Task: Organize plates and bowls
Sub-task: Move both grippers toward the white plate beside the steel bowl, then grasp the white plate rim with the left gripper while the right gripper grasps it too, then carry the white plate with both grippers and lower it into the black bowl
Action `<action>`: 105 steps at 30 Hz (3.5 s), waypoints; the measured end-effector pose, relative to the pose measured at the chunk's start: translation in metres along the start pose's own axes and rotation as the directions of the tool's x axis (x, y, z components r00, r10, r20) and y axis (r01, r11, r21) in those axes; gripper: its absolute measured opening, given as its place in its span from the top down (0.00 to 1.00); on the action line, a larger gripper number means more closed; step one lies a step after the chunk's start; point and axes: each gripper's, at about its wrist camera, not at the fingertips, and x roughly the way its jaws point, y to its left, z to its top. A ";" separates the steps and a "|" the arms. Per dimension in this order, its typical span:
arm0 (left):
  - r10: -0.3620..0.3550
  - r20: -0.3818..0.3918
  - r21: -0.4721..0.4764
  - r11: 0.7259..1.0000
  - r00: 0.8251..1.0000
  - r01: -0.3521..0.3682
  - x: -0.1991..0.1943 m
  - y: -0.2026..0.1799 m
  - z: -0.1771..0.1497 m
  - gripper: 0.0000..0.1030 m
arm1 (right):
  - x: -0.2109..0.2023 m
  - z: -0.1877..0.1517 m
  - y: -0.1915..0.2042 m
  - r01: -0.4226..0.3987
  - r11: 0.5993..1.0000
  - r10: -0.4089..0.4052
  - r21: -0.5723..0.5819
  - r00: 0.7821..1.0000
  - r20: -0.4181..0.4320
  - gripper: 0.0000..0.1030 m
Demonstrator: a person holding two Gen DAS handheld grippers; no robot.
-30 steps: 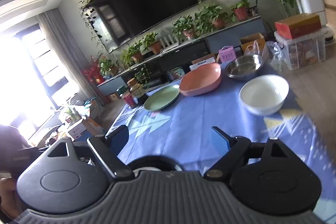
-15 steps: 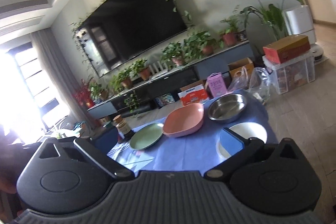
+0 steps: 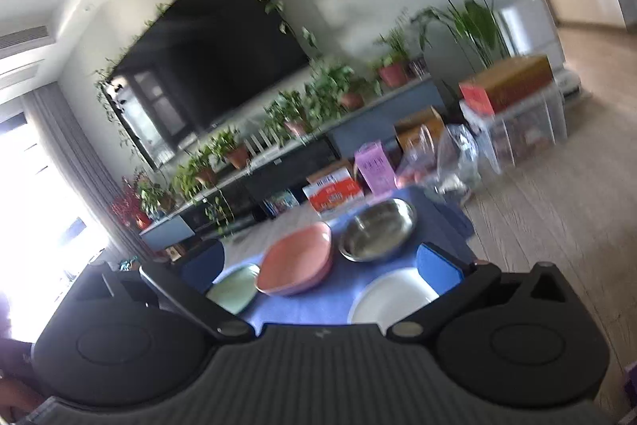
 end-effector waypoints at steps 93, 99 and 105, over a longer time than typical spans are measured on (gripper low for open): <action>-0.018 -0.059 -0.110 0.994 0.998 0.012 -0.085 0.055 -0.065 0.91 | -0.025 -0.071 0.063 -0.082 0.991 0.062 -0.107 0.982 -0.179 0.89; -0.049 -0.038 -0.137 0.990 0.998 0.044 -0.119 0.065 -0.094 0.89 | -0.040 -0.091 0.083 -0.095 0.983 0.063 -0.156 0.978 -0.200 0.88; -0.094 -0.047 -0.204 0.976 0.994 0.083 -0.132 0.080 -0.124 0.89 | -0.051 -0.117 0.096 -0.093 0.980 0.052 -0.177 0.974 -0.223 0.88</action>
